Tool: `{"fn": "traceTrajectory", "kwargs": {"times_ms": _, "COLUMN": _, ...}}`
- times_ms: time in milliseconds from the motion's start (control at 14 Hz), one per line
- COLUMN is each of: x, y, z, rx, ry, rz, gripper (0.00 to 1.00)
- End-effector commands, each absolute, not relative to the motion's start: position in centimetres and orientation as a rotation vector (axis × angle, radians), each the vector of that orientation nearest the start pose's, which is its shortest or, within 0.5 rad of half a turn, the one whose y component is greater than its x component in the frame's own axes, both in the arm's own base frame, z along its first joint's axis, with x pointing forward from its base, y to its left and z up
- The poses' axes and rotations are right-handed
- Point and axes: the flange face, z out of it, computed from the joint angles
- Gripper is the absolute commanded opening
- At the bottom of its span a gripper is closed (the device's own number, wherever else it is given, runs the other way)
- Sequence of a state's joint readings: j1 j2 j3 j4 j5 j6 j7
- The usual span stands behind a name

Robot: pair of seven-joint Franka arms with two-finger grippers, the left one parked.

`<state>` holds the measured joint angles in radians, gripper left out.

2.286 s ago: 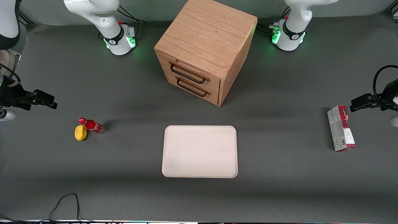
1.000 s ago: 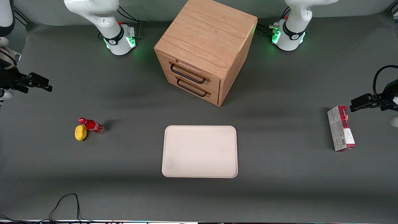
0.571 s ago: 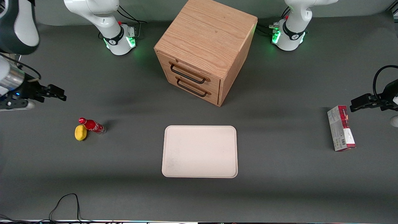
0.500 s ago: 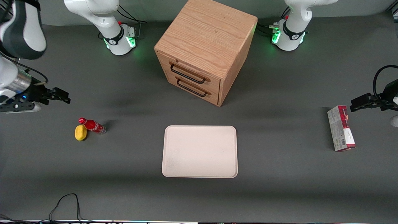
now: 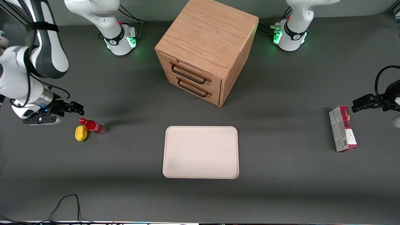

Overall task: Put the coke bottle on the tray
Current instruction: 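Move the right gripper down toward the red Coca-Cola bottle, then close the right gripper around the bottle's cap end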

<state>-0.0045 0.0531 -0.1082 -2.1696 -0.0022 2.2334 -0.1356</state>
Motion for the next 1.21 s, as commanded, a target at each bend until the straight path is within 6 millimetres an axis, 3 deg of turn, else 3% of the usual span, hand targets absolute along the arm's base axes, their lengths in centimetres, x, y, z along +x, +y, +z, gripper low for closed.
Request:
{"fn": "traceTrajectory", "kwargs": {"times_ms": 0, "x": 53.6, "y": -5.4, "z": 35.3, "rx": -3.147, "ry": -0.057, "rz": -0.053, "gripper": 1.00}}
{"fn": "traceTrajectory", "kwargs": {"times_ms": 357, "x": 54.4, "y": -5.1, "z": 32.3, "rx": -3.154, "ry": -0.072, "rz": -0.055, "gripper": 1.00}}
{"fn": "traceTrajectory", "kwargs": {"times_ms": 857, "x": 55.0, "y": -4.9, "z": 31.8, "rx": -3.156, "ry": -0.107, "rz": -0.069, "gripper": 1.00}}
{"fn": "traceTrajectory", "kwargs": {"times_ms": 929, "x": 55.1, "y": -3.9, "z": 31.8, "rx": -3.155, "ry": -0.148, "rz": -0.071, "gripper": 1.00}}
{"fn": "traceTrajectory", "kwargs": {"times_ms": 1143, "x": 55.2, "y": -3.4, "z": 31.7, "rx": -3.153, "ry": -0.177, "rz": -0.074, "gripper": 1.00}}
